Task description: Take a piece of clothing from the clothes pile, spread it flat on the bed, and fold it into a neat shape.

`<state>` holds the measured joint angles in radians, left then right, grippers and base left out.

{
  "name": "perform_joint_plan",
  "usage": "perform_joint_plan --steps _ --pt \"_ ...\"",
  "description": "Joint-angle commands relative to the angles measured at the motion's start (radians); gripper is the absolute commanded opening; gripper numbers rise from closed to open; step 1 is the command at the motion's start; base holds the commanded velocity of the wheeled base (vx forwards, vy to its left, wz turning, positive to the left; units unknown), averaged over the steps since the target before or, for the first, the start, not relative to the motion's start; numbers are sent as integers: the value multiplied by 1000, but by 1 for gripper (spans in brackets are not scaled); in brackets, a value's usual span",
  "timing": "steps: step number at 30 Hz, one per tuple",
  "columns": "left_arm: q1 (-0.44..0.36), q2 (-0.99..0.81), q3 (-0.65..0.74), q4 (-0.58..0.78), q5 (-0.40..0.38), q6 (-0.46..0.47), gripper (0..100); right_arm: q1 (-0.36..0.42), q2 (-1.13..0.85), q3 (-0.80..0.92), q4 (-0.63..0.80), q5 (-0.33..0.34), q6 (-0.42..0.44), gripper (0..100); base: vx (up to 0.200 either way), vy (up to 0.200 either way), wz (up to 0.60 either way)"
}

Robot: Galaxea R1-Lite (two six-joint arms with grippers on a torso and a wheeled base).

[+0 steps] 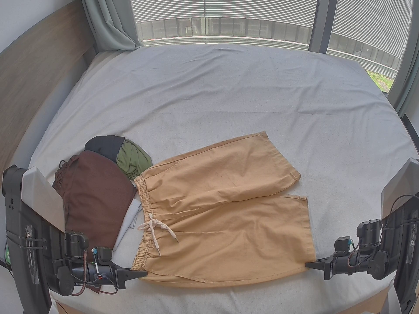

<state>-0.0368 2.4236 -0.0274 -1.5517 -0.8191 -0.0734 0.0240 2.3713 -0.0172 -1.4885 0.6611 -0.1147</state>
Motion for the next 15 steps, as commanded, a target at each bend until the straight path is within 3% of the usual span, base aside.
perform_joint_plan --steps 1,12,15 --pt "-2 -8 -9 -2 -15 -2 0 1 -7 16 -16 8 3 0 0 0 0" --pt "-21 -55 -69 -2 -54 -54 0 14 -78 2 -52 32 63 0 0 0 0" --pt "-37 -104 -91 -2 -54 -120 0 19 -113 -13 -52 37 112 0 0 0 0"
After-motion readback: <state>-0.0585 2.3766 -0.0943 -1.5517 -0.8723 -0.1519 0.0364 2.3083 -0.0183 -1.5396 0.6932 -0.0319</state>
